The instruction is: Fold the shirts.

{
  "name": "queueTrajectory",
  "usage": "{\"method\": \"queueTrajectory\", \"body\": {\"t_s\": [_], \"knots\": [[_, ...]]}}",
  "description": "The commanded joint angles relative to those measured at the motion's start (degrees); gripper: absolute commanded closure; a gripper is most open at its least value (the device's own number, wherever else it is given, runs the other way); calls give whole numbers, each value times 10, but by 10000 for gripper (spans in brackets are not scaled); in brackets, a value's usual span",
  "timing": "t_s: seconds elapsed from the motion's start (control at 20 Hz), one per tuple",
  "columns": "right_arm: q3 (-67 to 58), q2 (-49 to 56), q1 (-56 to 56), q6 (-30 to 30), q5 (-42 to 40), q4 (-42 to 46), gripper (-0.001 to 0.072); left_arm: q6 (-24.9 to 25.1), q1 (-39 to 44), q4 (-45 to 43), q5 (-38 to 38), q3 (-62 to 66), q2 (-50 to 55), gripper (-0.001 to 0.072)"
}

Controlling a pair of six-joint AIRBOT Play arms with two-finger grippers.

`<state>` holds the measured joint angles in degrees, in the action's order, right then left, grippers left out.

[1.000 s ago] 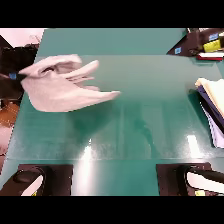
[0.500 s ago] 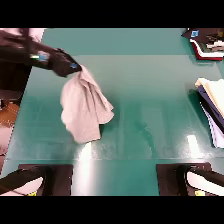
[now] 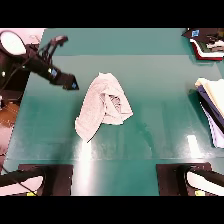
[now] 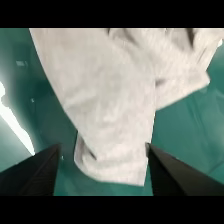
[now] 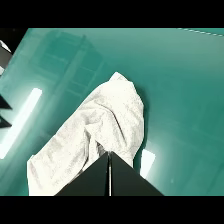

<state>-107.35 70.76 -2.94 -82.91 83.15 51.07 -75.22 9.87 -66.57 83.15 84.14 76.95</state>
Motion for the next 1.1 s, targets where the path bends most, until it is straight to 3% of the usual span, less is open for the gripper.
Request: {"method": "queueTrajectory", "body": {"t_s": [0.0,0.3,0.45,0.65,0.7,0.75,0.8,1.05], "knots": [[0,1,0,0,0,0,696,-13,-12,-12,-38,-179,-61,101],[0,3,1,0,0,0,697,-4,-12,43,-196,-414,-104,100],[0,3,1,0,0,0,696,52,-6,128,-254,-454,-104,100],[0,3,1,0,10,0,696,43,-4,138,-270,-460,-103,104],[0,3,1,0,11,0,697,33,-4,139,-268,-460,-103,171],[0,3,1,0,11,0,696,32,-4,139,-265,-460,-103,462],[0,3,1,0,11,0,697,34,-4,139,-258,-458,-104,676],[68,2,20,0,14,0,694,32,-5,68,-167,-354,-128,687]]}}
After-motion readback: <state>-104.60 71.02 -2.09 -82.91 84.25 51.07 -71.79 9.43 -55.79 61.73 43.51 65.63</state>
